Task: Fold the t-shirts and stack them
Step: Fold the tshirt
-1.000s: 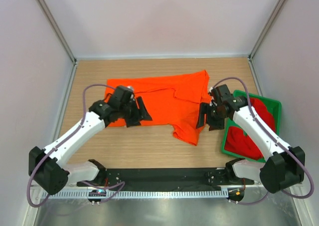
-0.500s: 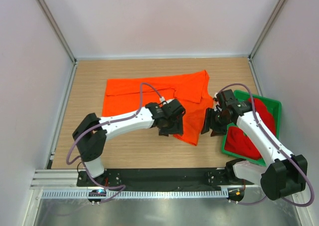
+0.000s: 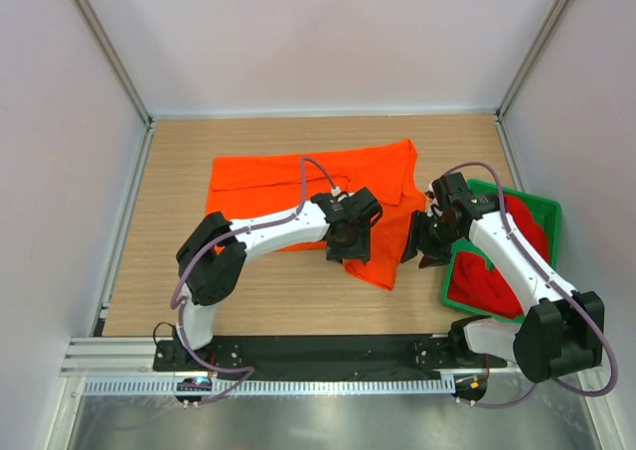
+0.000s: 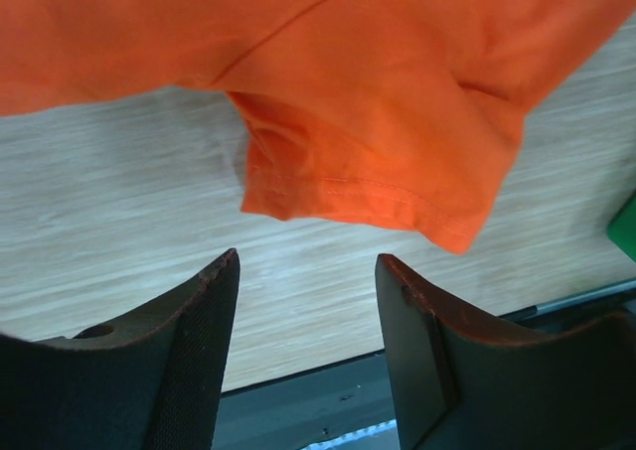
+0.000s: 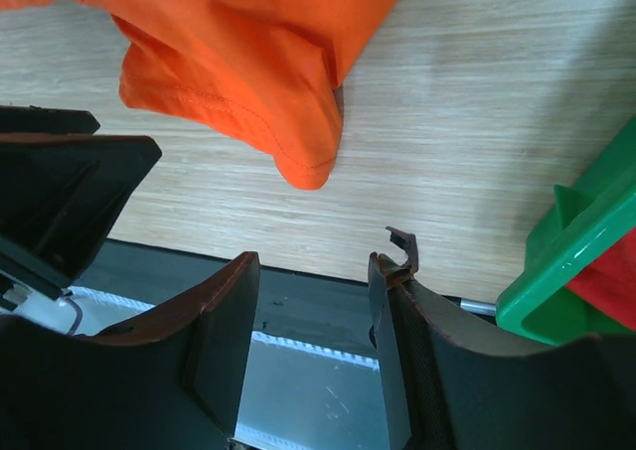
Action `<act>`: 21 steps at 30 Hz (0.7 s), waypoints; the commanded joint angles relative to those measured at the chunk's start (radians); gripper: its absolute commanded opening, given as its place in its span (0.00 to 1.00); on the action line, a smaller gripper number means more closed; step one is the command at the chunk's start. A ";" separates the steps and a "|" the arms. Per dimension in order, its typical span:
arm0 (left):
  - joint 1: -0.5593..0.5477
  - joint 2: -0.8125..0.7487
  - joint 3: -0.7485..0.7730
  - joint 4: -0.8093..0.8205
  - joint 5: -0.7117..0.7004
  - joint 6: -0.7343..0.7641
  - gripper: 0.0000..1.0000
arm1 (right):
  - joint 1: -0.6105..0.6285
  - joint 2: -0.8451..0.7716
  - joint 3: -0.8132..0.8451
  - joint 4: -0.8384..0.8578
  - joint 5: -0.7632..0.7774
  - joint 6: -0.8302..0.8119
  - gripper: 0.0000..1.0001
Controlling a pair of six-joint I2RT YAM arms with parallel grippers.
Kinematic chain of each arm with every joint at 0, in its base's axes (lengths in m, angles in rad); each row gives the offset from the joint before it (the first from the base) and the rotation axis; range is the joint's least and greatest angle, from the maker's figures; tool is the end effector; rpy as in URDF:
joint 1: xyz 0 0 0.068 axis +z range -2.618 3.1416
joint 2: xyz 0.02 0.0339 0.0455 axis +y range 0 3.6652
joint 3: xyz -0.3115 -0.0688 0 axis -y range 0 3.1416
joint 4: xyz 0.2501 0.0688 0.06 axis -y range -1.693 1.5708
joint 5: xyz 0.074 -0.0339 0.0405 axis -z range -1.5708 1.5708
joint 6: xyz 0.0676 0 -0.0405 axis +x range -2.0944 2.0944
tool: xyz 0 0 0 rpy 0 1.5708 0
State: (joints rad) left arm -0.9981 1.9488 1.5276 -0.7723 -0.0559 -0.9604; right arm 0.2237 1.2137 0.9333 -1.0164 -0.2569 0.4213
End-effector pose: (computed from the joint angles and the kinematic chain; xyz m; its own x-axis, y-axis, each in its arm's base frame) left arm 0.2415 -0.3676 0.2240 -0.9672 -0.0097 -0.2537 0.0618 0.9603 -0.2721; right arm 0.1968 0.0624 0.2596 -0.9718 0.1845 -0.1469 0.1269 0.9340 0.3339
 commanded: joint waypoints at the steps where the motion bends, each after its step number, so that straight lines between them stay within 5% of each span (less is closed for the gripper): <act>1: 0.030 0.012 0.025 -0.027 0.022 0.038 0.57 | -0.023 0.018 0.024 0.032 -0.028 -0.001 0.54; 15: 0.096 0.075 0.016 0.034 0.163 0.088 0.46 | -0.035 0.153 0.036 0.131 -0.057 0.014 0.51; 21: 0.124 0.068 -0.033 0.108 0.253 0.065 0.30 | -0.038 0.251 0.084 0.186 -0.076 0.042 0.40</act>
State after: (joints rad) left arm -0.8913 2.0262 1.5120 -0.7261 0.1234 -0.8867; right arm 0.1917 1.4384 0.9588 -0.8867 -0.3134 0.4397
